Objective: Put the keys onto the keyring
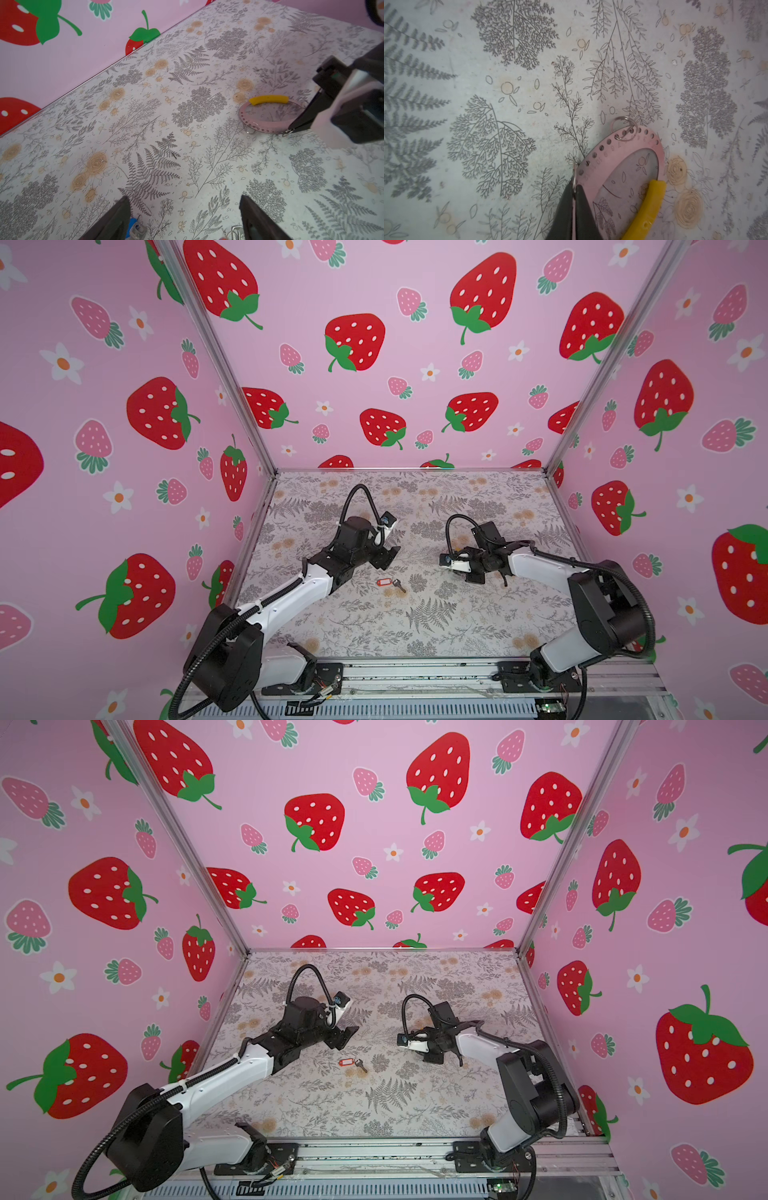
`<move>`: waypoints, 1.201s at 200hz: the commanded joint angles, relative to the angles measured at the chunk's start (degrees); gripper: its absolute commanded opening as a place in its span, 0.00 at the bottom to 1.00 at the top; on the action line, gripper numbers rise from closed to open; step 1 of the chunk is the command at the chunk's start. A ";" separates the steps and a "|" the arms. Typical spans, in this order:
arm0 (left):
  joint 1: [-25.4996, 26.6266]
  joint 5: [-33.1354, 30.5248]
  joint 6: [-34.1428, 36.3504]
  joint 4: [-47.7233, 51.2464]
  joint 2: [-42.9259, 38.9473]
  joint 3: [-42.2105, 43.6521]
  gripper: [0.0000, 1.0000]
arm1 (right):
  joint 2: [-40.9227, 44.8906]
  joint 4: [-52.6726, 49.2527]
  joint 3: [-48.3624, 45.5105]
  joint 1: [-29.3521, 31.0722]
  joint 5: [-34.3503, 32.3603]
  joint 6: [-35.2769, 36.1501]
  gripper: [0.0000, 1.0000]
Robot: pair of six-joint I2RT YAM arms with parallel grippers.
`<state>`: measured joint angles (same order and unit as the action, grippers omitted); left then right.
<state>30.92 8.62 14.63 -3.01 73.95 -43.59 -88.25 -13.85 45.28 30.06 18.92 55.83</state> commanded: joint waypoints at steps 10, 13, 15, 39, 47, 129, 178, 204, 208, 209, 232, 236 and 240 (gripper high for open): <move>3.12 8.65 7.46 -1.60 0.62 -0.08 0.77 | 5.69 -2.97 3.03 1.02 4.65 1.57 0.07; 3.41 9.46 8.35 -1.43 0.95 -0.21 0.75 | 6.09 -3.10 3.18 1.11 4.79 1.68 0.07; 3.57 9.81 8.67 -1.27 1.13 -0.29 0.73 | 6.29 -3.18 3.33 1.20 4.94 1.74 0.07; 5.70 11.91 12.37 0.25 4.20 -2.84 0.65 | 8.14 -4.87 5.26 2.25 5.26 2.21 0.07; 6.36 12.67 13.01 0.62 5.12 -4.06 0.63 | 8.65 -4.86 5.89 2.66 5.03 2.19 0.07; 9.04 12.73 15.49 -4.54 8.01 -6.79 0.52 | 12.22 -5.67 9.03 6.88 8.15 1.54 0.07; 9.59 13.37 16.44 -5.16 6.37 -5.86 0.47 | 12.36 -5.43 10.18 7.90 10.53 0.66 0.08; 9.53 15.86 17.18 -6.49 4.75 -3.96 0.45 | 12.38 -5.40 10.27 7.87 12.02 -0.11 0.08; 9.59 16.28 17.56 -6.49 4.53 -3.69 0.44 | 12.40 -5.39 10.34 7.90 12.28 -0.20 0.08; 9.60 16.28 17.68 -6.49 4.40 -3.60 0.44 | 12.40 -5.35 10.33 7.90 12.37 -0.20 0.08; 9.57 16.56 19.07 -6.58 3.44 -2.16 0.39 | 12.60 -5.36 10.62 7.90 13.93 -0.61 0.08; 9.56 16.40 18.91 -6.68 3.39 -2.08 0.38 | 12.70 -5.35 10.62 7.90 14.25 -0.56 0.08; 9.52 16.34 18.78 -6.81 3.27 -1.98 0.38 | 12.81 -5.40 10.57 7.90 14.64 -0.63 0.08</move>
<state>40.12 22.39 30.57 -8.71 78.32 -46.92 -77.14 -18.63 53.54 37.74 29.12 56.16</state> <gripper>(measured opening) 0.389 0.076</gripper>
